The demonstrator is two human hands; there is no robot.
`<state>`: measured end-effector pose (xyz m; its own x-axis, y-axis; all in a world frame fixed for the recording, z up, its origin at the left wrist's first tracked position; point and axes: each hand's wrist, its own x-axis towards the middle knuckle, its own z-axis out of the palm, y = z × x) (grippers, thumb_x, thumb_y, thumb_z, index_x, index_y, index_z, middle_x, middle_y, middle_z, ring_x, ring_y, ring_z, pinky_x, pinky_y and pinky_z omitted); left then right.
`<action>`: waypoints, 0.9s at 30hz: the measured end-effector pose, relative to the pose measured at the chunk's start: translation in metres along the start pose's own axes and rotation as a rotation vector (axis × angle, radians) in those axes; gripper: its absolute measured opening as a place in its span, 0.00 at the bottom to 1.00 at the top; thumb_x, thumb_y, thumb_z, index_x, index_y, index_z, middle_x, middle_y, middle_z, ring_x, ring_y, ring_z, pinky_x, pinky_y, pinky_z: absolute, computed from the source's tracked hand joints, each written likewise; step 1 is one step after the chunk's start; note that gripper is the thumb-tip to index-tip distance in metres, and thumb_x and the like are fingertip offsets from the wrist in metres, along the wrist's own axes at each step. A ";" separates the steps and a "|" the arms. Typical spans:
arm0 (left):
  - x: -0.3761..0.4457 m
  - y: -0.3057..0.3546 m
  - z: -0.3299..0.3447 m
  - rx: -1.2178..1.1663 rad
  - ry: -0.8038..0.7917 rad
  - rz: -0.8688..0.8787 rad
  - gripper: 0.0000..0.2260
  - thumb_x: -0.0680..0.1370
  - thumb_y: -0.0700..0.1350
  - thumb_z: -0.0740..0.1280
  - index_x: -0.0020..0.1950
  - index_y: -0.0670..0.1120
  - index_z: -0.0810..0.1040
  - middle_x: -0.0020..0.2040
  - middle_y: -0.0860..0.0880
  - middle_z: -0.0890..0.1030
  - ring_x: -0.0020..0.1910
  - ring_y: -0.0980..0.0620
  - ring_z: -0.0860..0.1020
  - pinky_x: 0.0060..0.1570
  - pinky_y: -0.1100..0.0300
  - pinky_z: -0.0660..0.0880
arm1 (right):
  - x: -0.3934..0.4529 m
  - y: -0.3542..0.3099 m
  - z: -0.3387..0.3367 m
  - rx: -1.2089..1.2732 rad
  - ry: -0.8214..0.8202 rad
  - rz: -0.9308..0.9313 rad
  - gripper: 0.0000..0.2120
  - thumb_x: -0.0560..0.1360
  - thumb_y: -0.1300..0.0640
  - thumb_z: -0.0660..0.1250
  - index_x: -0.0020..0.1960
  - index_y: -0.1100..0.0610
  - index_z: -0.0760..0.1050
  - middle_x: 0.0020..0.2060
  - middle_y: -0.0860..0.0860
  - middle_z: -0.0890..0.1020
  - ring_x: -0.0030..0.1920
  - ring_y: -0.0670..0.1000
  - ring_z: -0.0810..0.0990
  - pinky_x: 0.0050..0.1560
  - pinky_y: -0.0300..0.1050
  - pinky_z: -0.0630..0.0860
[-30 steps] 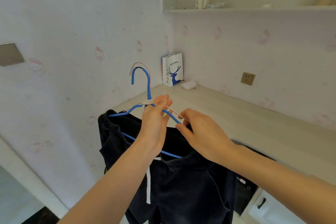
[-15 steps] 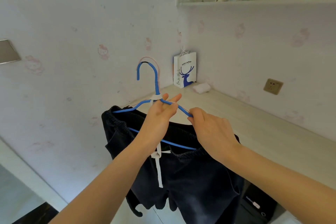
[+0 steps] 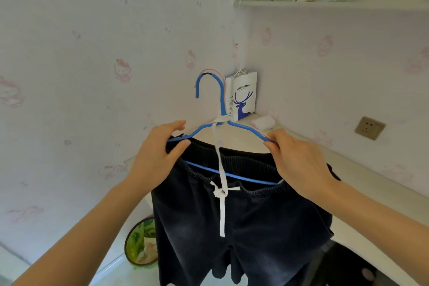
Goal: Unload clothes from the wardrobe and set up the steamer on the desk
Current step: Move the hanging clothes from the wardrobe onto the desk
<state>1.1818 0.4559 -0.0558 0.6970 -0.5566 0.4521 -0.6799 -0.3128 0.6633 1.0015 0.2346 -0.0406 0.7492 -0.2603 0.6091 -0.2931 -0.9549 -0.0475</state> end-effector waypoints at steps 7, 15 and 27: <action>0.077 -0.060 0.023 0.297 -0.175 0.142 0.13 0.81 0.55 0.55 0.52 0.52 0.77 0.43 0.55 0.79 0.47 0.55 0.75 0.61 0.52 0.66 | 0.046 0.015 0.032 -0.004 -0.004 0.027 0.23 0.77 0.42 0.46 0.48 0.55 0.74 0.24 0.46 0.74 0.21 0.51 0.71 0.21 0.47 0.69; 0.143 -0.064 0.035 0.349 -0.020 0.261 0.08 0.80 0.46 0.62 0.42 0.47 0.76 0.29 0.54 0.70 0.28 0.53 0.69 0.29 0.64 0.59 | 0.103 0.042 0.066 -0.093 -0.047 0.132 0.18 0.79 0.44 0.50 0.56 0.53 0.73 0.33 0.46 0.76 0.29 0.51 0.71 0.30 0.45 0.68; 0.287 -0.106 0.106 0.437 0.075 0.329 0.08 0.80 0.46 0.63 0.49 0.44 0.79 0.35 0.50 0.77 0.32 0.49 0.72 0.33 0.54 0.69 | 0.226 0.134 0.166 -0.133 -0.067 0.045 0.14 0.81 0.51 0.57 0.59 0.58 0.74 0.49 0.54 0.80 0.31 0.56 0.73 0.30 0.44 0.63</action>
<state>1.4299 0.2474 -0.0595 0.4352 -0.6272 0.6459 -0.8848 -0.4306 0.1780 1.2297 0.0245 -0.0407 0.7702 -0.3152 0.5544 -0.3997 -0.9160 0.0345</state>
